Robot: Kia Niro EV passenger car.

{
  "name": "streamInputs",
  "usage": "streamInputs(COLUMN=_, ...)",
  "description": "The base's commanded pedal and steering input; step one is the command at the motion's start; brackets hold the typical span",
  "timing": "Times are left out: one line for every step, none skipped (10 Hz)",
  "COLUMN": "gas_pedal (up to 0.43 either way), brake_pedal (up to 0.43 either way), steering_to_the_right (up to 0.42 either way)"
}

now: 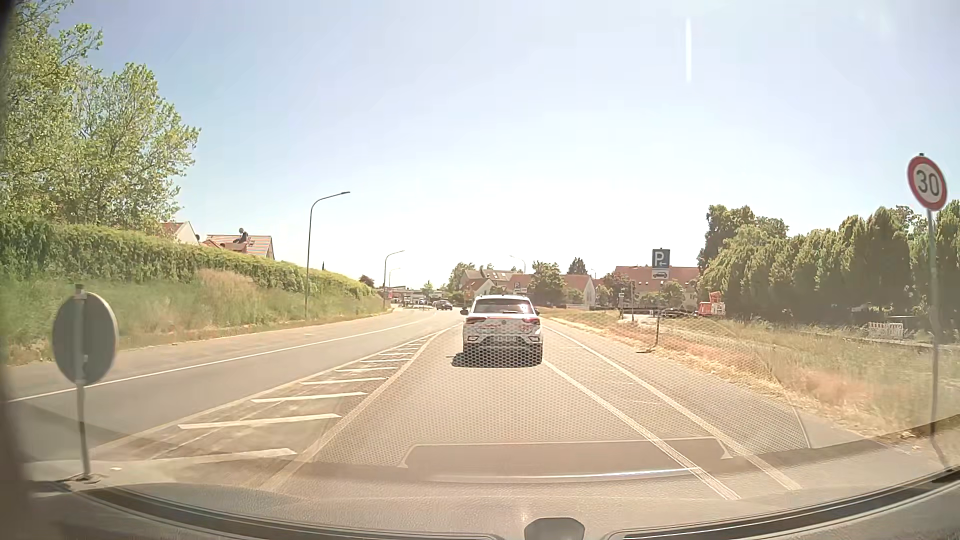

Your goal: Follow the waypoints while adhering to traffic rules and regulations

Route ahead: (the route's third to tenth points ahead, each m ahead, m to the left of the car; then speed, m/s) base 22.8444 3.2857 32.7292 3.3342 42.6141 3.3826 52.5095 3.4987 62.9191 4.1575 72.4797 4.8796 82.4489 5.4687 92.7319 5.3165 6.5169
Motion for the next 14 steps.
streamInputs(gas_pedal=0.000, brake_pedal=0.073, steering_to_the_right=-0.015)
streamInputs(gas_pedal=0.000, brake_pedal=0.030, steering_to_the_right=-0.016)
streamInputs(gas_pedal=0.000, brake_pedal=0.030, steering_to_the_right=-0.015)
streamInputs(gas_pedal=0.000, brake_pedal=0.030, steering_to_the_right=-0.015)
streamInputs(gas_pedal=0.000, brake_pedal=0.030, steering_to_the_right=-0.016)
streamInputs(gas_pedal=0.000, brake_pedal=0.030, steering_to_the_right=-0.016)
streamInputs(gas_pedal=0.000, brake_pedal=0.030, steering_to_the_right=-0.016)
streamInputs(gas_pedal=0.008, brake_pedal=0.030, steering_to_the_right=-0.015)
streamInputs(gas_pedal=0.020, brake_pedal=0.030, steering_to_the_right=-0.015)
streamInputs(gas_pedal=0.028, brake_pedal=0.030, steering_to_the_right=-0.016)
streamInputs(gas_pedal=0.028, brake_pedal=0.030, steering_to_the_right=-0.016)
streamInputs(gas_pedal=0.039, brake_pedal=0.030, steering_to_the_right=-0.016)
streamInputs(gas_pedal=0.039, brake_pedal=0.030, steering_to_the_right=-0.015)
streamInputs(gas_pedal=0.039, brake_pedal=0.030, steering_to_the_right=-0.015)
